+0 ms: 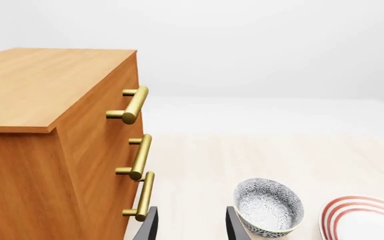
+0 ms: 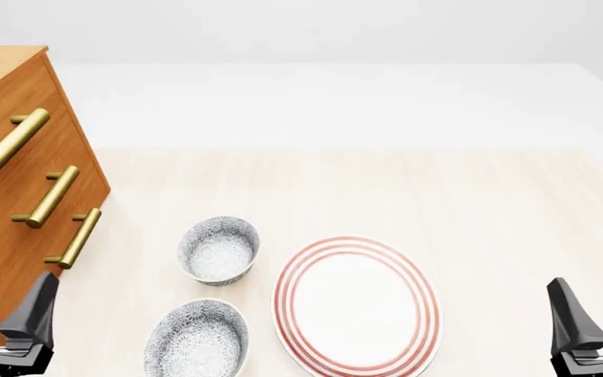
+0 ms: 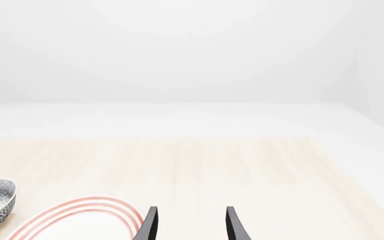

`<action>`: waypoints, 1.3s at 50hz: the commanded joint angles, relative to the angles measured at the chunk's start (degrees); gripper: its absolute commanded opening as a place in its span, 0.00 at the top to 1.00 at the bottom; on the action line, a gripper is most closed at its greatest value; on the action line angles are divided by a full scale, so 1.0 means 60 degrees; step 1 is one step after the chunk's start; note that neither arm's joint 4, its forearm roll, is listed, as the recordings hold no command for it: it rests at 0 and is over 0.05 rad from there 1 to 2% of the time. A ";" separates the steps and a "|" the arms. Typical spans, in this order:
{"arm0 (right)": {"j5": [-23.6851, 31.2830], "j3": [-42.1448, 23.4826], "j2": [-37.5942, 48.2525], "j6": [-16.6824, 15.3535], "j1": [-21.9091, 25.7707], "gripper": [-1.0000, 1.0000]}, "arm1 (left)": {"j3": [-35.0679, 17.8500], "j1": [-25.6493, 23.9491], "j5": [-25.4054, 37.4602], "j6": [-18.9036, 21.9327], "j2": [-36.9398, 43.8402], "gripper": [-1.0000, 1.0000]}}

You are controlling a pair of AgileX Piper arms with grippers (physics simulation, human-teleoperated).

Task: Stack the bowl in the middle on the bowl at the back.

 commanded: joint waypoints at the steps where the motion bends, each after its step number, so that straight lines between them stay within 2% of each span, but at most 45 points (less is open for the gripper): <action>1: 0.0056 -0.0070 -0.0089 -0.0056 0.0057 0.00 | -0.1052 -0.0444 0.0813 -0.0591 0.0454 0.00; 5: 0.0030 -0.0073 -0.0094 -0.0029 0.0071 0.00 | -0.1501 -0.0704 0.1206 -0.0051 0.0724 0.00; 7: 0.0021 -0.0068 -0.0094 -0.0011 0.0089 0.00 | -0.1894 -0.0948 0.1571 -0.0523 0.0980 0.00; 8: 0.0018 -0.0067 -0.0095 -0.0005 0.0090 0.00 | -0.2067 -0.0971 0.1739 -0.0308 0.0982 0.00; 17: 0.0007 -0.0056 -0.0094 0.0072 0.0079 0.00 | -0.3357 -0.1319 0.3007 -0.0286 0.2019 0.00; 18: 0.0004 -0.0055 -0.0092 0.0081 0.0078 0.00 | -0.3651 -0.1511 0.3406 -0.0621 0.2313 0.00; 20: 0.0002 -0.0062 -0.0091 0.0077 0.0080 0.00 | -0.3982 -0.1825 0.3852 -0.0805 0.2438 0.00; 22: 0.0000 -0.0059 -0.0091 0.0083 0.0079 0.00 | -0.4196 -0.2026 0.4158 -0.0352 0.2458 0.00; 24: 0.0002 -0.0066 -0.0091 0.0089 0.0083 0.00 | -0.4458 -0.2068 0.4418 -0.0803 0.2737 0.00; 29: 0.0011 -0.0075 -0.0092 0.0096 0.0088 0.00 | -0.4878 -0.2286 0.4976 -0.1014 0.2976 0.00; 32: 0.0010 -0.0077 -0.0093 0.0103 0.0086 0.00 | -0.4919 -0.2506 0.5228 -0.1071 0.3560 0.00; 33: 0.0010 -0.0078 -0.0093 0.0098 0.0084 0.00 | -0.4951 -0.2497 0.5285 -0.1355 0.3575 0.00; 37: 0.0011 -0.0080 -0.0094 0.0095 0.0084 0.00 | -0.4935 -0.2502 0.5484 -0.1347 0.4204 0.00; 38: 0.0012 -0.0082 -0.0094 0.0093 0.0086 0.00 | -0.5022 -0.2686 0.5599 -0.1612 0.4155 0.00; 39: 0.0019 -0.0083 -0.0093 0.0079 0.0092 0.00 | -0.5031 -0.2838 0.5715 -0.2315 0.4394 0.00; 40: 0.0022 -0.0085 -0.0093 0.0073 0.0095 0.00 | -0.5022 -0.2995 0.5805 -0.2679 0.4474 0.00; 41: 0.0022 -0.0085 -0.0093 0.0073 0.0095 0.00 | -0.5023 -0.2996 0.5806 -0.2679 0.4475 0.00; 42: 0.0024 -0.0087 -0.0093 0.0067 0.0097 0.00 | -0.4995 -0.3111 0.5843 -0.3088 0.4534 0.00; 46: 0.0030 -0.0086 -0.0094 0.0070 0.0098 0.00 | -0.4872 -0.3444 0.5990 -0.3891 0.4737 0.00; 48: 0.0030 -0.0087 -0.0094 0.0073 0.0101 0.00 | -0.4857 -0.3619 0.6068 -0.3879 0.4756 0.00; 49: 0.0031 -0.0087 -0.0094 0.0071 0.0103 0.00 | -0.4766 -0.3731 0.6086 -0.4190 0.4758 0.00; 51: 0.0031 -0.0084 -0.0095 0.0072 0.0103 0.00 | -0.4769 -0.3949 0.6144 -0.4268 0.4708 0.00; 52: 0.0033 -0.0080 -0.0094 0.0067 0.0093 0.00 | -0.4687 -0.4181 0.6230 -0.4581 0.4615 0.00; 58: 0.0039 -0.0073 -0.0094 0.0054 0.0091 0.00 | -0.4513 -0.4753 0.6356 -0.5176 0.4452 0.00; 65: 0.0043 -0.0073 -0.0094 0.0052 0.0102 0.00 | -0.4514 -0.5328 0.6693 -0.5360 0.4176 0.00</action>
